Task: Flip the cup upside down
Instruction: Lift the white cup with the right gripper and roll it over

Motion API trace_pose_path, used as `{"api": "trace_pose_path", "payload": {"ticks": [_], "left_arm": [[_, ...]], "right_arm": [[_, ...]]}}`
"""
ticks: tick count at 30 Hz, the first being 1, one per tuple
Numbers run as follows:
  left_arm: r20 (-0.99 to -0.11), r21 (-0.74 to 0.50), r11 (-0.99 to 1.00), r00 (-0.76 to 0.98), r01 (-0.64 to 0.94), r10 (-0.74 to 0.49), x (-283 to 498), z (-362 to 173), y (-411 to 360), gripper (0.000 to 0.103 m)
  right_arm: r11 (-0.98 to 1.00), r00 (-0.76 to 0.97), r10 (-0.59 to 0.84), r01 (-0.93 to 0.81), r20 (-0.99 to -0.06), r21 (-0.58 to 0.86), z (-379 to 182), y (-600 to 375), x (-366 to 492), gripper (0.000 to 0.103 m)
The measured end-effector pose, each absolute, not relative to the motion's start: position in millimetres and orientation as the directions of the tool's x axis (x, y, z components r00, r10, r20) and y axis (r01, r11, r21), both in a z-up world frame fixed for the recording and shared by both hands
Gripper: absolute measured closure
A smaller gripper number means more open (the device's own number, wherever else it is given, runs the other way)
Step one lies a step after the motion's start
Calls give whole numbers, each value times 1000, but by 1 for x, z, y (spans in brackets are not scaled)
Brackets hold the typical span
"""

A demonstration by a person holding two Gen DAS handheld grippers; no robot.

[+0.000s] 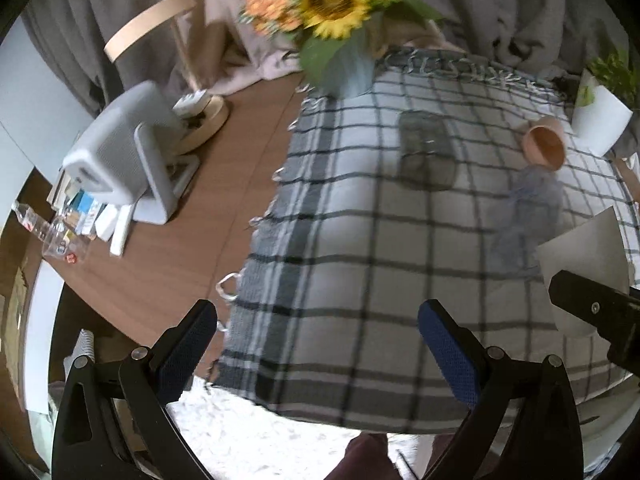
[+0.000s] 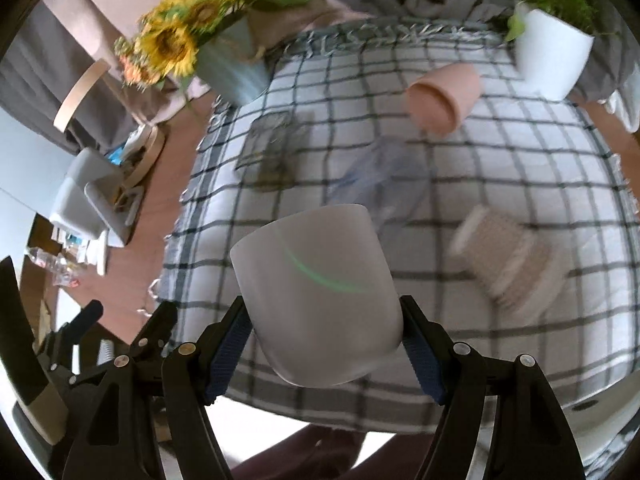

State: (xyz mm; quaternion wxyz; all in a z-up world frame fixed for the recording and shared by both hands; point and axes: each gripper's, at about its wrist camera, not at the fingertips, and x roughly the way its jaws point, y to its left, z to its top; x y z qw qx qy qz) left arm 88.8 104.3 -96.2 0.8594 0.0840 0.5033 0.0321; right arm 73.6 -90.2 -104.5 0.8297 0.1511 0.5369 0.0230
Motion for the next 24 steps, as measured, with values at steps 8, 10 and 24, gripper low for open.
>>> {"api": "trace_pose_path", "payload": {"ticks": [8, 10, 24], "left_arm": [[-878, 190, 982, 446, -8, 173, 97, -112, 152, 0], [-878, 204, 979, 440, -9, 187, 99, -116, 161, 0], [-896, 254, 967, 384, 30, 224, 112, -139, 191, 0]], "right_arm": [[921, 338, 272, 180, -901, 346, -138, -50, 94, 30], [910, 304, 289, 209, -908, 359, -152, -43, 99, 30], [854, 179, 352, 342, -919, 393, -200, -14, 107, 30]]}}
